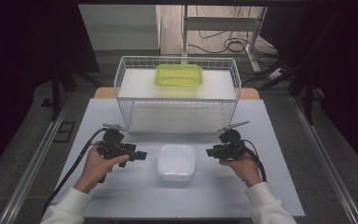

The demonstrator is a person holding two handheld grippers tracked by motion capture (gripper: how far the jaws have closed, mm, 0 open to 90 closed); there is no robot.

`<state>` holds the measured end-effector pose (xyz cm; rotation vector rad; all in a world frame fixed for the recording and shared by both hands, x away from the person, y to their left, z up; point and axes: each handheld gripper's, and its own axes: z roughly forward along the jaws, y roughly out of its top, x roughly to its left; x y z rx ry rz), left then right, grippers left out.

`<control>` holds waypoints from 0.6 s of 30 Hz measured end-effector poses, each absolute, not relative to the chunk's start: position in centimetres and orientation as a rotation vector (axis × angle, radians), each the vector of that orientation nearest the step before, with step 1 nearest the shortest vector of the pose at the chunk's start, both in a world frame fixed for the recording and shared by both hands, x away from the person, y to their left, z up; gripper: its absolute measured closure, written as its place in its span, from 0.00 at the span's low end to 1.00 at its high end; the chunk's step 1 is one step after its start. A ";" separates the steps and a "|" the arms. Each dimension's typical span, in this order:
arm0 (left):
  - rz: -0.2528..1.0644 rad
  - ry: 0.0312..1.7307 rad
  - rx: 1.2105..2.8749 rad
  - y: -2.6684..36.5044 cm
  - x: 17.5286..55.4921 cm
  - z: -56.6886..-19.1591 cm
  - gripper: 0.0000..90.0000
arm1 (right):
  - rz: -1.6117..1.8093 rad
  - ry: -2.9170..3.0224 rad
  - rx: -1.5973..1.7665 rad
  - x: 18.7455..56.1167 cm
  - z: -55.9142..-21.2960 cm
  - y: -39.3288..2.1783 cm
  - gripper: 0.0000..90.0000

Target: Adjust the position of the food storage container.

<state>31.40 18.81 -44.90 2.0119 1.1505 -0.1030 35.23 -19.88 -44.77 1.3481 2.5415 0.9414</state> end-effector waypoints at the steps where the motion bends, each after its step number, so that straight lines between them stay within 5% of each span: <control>1: -0.101 1.155 2.009 18.8 31.4 -44.9 0.33 | 0.944 2.541 1.360 35.2 -44.9 -20.1 0.50; 6: -0.085 1.163 1.998 18.9 31.3 -44.8 0.32 | 1.071 2.506 1.442 35.0 -44.5 -21.3 0.39; 18: -0.099 1.170 1.941 18.7 31.2 -44.8 0.31 | 1.127 2.541 1.437 34.7 -44.9 -20.7 0.34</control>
